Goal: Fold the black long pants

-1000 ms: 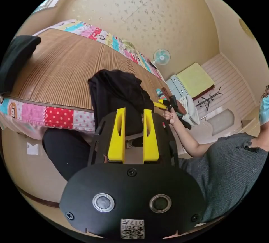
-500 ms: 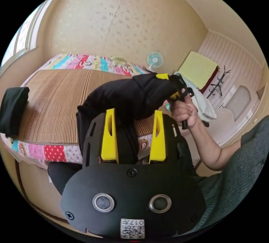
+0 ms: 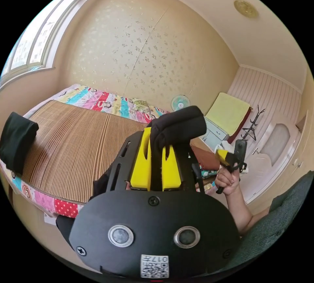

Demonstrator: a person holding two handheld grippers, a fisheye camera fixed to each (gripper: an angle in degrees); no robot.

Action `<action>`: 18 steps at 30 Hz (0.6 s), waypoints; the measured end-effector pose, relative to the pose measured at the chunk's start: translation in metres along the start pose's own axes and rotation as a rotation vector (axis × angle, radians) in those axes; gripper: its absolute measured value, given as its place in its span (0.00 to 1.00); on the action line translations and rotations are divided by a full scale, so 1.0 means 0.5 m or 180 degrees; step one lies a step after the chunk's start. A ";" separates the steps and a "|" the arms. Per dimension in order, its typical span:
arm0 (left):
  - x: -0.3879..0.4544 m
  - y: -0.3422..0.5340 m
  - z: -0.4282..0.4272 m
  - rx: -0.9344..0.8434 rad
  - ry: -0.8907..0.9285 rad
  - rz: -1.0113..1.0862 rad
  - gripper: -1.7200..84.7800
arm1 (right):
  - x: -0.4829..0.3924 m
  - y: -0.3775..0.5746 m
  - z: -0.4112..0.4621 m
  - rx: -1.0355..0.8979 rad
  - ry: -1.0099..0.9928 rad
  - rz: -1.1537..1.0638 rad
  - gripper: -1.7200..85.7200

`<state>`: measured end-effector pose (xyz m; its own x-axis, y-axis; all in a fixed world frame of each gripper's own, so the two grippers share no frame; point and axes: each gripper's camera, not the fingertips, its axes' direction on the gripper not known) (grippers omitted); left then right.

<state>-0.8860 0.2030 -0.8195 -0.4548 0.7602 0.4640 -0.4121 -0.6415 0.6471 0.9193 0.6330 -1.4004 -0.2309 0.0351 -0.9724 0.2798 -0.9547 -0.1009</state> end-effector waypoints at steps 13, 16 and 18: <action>0.169 -0.060 -0.192 0.0515 0.0609 0.0581 0.06 | -0.132 0.276 0.071 -0.0416 0.2244 -0.0235 0.24; 0.189 -0.062 -0.264 0.0610 0.0515 0.0745 0.06 | -0.197 0.174 0.081 -0.0071 0.2169 -0.0819 0.13; 0.195 -0.083 -0.341 0.0818 0.0570 0.0965 0.06 | -0.230 0.105 0.048 0.0294 0.1952 -0.0938 0.08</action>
<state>-1.0480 0.2862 -0.9042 -0.6639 0.4971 0.5586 -0.0393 -0.7692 0.6379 0.9382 0.5720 -1.2889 0.2919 0.4321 -0.8533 0.1992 -0.9000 -0.3876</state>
